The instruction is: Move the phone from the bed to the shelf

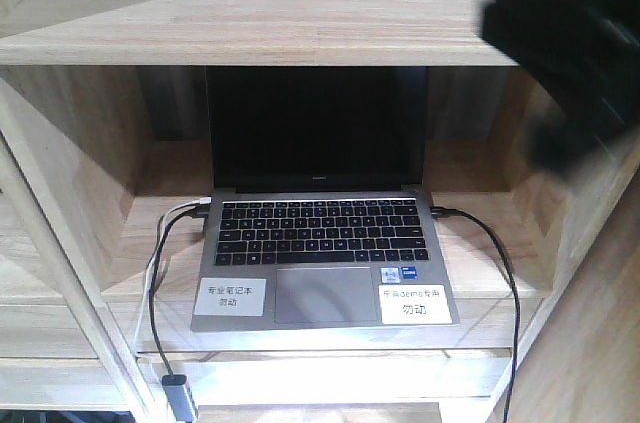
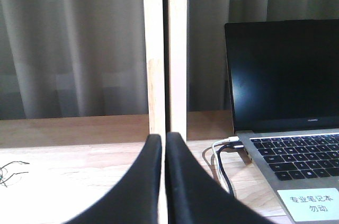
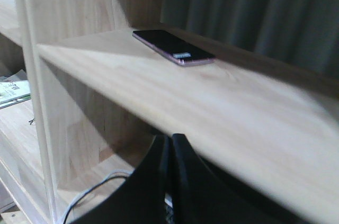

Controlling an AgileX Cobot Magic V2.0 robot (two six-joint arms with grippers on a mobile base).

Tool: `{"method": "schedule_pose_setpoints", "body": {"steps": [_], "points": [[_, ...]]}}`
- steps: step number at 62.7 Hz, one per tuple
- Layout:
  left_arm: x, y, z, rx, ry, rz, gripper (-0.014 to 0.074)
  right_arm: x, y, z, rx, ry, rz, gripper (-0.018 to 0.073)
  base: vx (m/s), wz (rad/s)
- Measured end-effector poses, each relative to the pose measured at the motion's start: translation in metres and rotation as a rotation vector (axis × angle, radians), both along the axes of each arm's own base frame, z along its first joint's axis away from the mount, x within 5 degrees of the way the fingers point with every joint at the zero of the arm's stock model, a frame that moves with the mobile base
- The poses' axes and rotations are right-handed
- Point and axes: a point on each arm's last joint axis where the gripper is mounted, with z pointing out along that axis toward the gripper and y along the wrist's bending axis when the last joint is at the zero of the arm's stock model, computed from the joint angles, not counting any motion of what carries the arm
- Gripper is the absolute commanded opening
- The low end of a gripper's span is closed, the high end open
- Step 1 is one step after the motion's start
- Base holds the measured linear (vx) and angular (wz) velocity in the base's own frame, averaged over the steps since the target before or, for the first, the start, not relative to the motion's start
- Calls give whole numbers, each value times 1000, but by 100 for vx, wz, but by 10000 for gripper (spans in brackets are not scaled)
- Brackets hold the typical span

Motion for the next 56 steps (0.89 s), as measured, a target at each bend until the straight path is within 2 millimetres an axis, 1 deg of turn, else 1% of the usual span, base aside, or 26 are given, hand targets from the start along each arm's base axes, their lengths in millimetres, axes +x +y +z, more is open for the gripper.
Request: {"method": "schedule_pose_setpoints", "body": {"steps": [5, 12, 17, 25, 32, 40, 56], "points": [[0, 0, 0, 0, 0, 0, 1, -22, -11, -14, 10, -17, -7, -6, 0, 0], [0, 0, 0, 0, 0, 0, 1, -45, -23, -36, 26, -25, -11, -6, 0, 0], [0, 0, 0, 0, 0, 0, 1, -61, -30, -56, 48, -20, -10, -6, 0, 0], [0, 0, 0, 0, 0, 0, 1, -78, -38, -82, 90, -12, -14, -6, 0, 0], [0, 0, 0, 0, 0, 0, 1, -87, -44, -101, 131, -24, -31, -6, 0, 0], [0, 0, 0, 0, 0, 0, 1, -93, -49, -110, 163, -52, -51, -6, 0, 0], [0, 0, 0, 0, 0, 0, 1, -93, -50, -109, 181, -69, -62, -6, 0, 0]]}}
